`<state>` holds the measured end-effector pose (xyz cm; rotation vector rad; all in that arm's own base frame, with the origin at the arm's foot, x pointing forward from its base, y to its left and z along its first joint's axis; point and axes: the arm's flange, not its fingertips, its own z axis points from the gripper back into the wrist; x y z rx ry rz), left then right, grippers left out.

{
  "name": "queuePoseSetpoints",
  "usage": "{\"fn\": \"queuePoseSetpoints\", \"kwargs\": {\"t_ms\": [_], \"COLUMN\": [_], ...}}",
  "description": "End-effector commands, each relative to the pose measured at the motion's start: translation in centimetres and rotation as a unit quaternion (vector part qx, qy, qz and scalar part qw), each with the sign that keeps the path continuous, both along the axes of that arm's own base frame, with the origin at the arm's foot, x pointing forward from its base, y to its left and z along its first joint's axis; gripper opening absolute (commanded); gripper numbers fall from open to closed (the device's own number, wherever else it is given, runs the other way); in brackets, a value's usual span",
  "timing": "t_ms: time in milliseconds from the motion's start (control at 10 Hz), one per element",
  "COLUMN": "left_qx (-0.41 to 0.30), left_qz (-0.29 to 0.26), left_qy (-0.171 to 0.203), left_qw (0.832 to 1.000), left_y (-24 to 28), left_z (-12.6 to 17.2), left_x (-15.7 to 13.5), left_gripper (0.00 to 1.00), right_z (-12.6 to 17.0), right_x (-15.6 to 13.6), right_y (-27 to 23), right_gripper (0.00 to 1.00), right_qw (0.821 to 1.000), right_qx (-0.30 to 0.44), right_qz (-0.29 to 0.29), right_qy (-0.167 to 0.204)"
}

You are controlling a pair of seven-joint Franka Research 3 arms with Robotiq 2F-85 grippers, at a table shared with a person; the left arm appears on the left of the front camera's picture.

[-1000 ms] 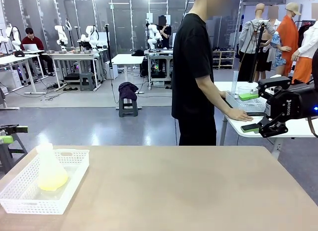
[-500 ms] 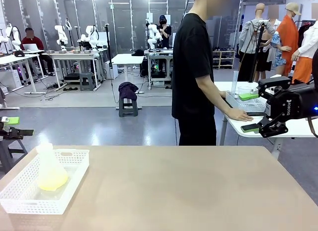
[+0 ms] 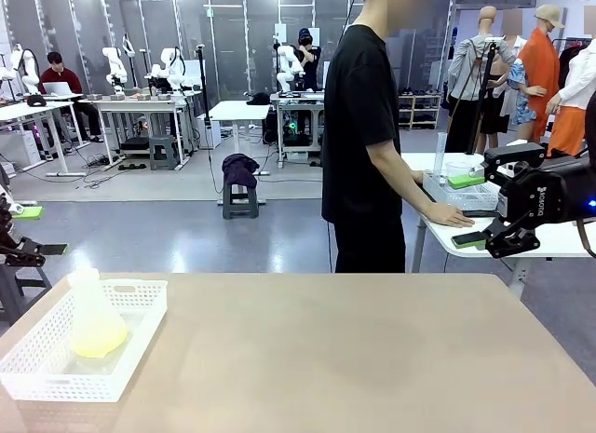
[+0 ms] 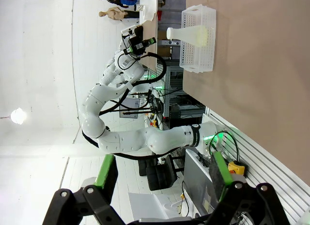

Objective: Prepare the solutions needed for the experiment.
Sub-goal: When the human places the Big flask in the center of the table, pick up the Big flask and place it in the left Organizing basket.

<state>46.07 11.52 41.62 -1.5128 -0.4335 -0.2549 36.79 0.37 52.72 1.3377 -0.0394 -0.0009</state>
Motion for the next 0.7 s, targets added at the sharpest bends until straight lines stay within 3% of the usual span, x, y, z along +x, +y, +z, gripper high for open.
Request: {"fn": "queuePoseSetpoints", "kwargs": {"t_ms": [0,600], "left_qx": [0.002,0.002], "left_qz": [0.002,0.002], "left_qy": [-0.015,-0.015], "left_qw": [1.0,1.0], "left_y": [0.14,0.14], "left_z": [-0.05,-0.05], "left_x": [-0.02,-0.02], "left_gripper": [1.0,1.0], "right_z": [0.15,0.15], "right_x": [-0.06,-0.06], "right_y": [-0.08,-0.08], "right_gripper": [0.96,0.96], "right_qw": [1.0,1.0], "right_qx": [0.005,0.005], "right_qz": [0.002,0.002], "right_qy": [-0.004,-0.004]}}
